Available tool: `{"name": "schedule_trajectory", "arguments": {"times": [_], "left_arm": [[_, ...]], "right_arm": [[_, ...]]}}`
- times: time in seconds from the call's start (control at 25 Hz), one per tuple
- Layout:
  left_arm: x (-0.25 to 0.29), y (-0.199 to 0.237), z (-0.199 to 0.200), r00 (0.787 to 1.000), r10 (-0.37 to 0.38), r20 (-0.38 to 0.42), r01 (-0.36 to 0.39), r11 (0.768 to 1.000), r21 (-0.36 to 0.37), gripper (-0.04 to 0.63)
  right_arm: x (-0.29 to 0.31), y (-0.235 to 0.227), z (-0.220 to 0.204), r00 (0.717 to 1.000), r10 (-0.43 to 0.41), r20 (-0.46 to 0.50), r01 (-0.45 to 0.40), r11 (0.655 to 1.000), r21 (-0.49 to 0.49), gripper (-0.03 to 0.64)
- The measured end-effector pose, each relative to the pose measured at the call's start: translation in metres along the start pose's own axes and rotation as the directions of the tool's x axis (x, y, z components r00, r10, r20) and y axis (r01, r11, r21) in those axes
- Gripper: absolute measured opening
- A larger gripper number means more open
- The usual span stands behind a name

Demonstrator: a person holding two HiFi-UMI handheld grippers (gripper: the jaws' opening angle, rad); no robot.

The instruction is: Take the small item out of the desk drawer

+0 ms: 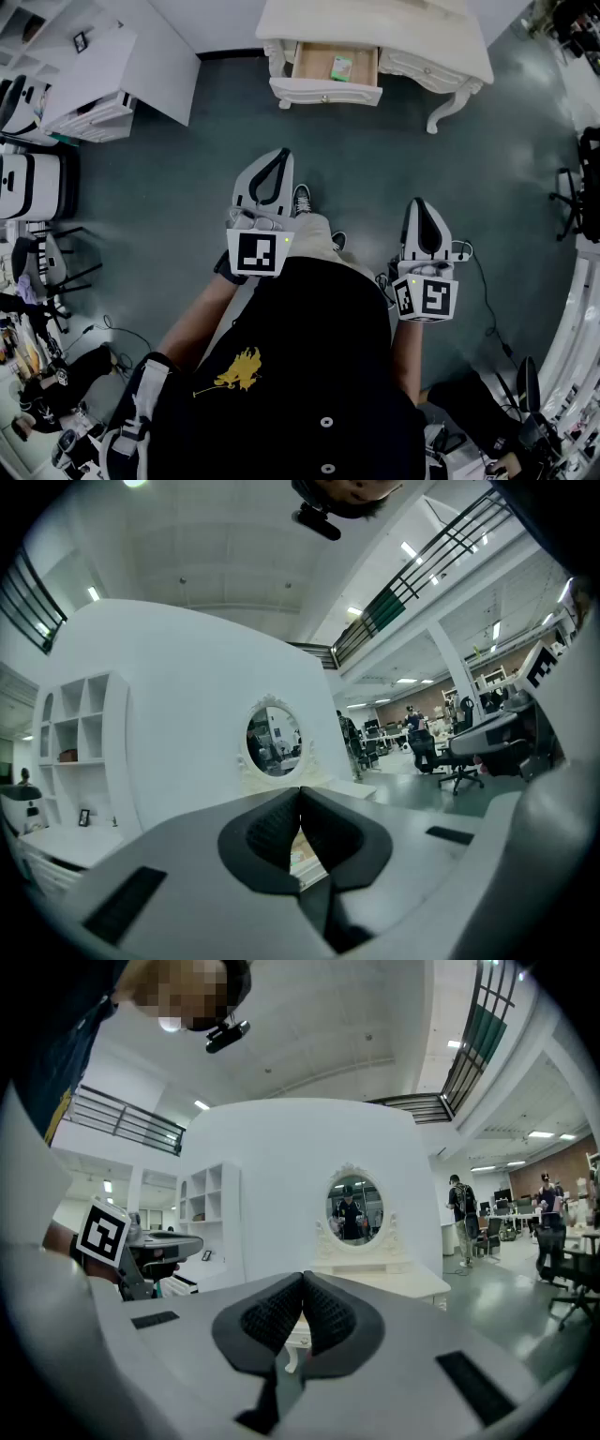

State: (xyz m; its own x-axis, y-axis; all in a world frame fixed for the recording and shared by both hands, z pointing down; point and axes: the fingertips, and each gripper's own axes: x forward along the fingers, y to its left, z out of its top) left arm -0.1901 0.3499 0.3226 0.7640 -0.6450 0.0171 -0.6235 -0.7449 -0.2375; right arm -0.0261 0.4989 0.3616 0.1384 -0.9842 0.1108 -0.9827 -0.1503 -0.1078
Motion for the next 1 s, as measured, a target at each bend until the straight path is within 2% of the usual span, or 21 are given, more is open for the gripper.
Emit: {"name": "schedule_trajectory", "arguments": {"times": [0.2,0.36,0.64,0.88,1.0], "left_arm": [[0.000,0.017,-0.014,0.999,0.028,-0.024,-0.029,0.999,-0.032,0.014],[-0.011,0.041,-0.012,0.993,0.115,-0.032,-0.118,0.987,-0.111,0.014],[-0.022,0.110,-0.046,0.958,0.246,-0.148,-0.267,0.953,-0.144,0.014],[0.013,0.157,-0.069,0.957,0.223,-0.184,-0.252,0.955,-0.155,0.014],[0.041,0.176,-0.086,0.960,0.178,-0.215,-0.215,0.963,-0.163,0.014]], "right_arm": [[0.016,0.009,-0.005,1.000,0.016,-0.013,-0.016,0.999,0.031,0.015],[0.035,0.017,-0.025,0.994,0.057,-0.095,-0.050,0.995,0.081,0.015],[0.100,0.041,-0.044,0.972,0.128,-0.199,-0.113,0.990,0.087,0.015],[0.168,0.051,-0.037,0.962,0.132,-0.237,-0.116,0.990,0.078,0.017],[0.201,0.043,-0.048,0.959,0.062,-0.277,-0.048,0.997,0.058,0.017]]}}
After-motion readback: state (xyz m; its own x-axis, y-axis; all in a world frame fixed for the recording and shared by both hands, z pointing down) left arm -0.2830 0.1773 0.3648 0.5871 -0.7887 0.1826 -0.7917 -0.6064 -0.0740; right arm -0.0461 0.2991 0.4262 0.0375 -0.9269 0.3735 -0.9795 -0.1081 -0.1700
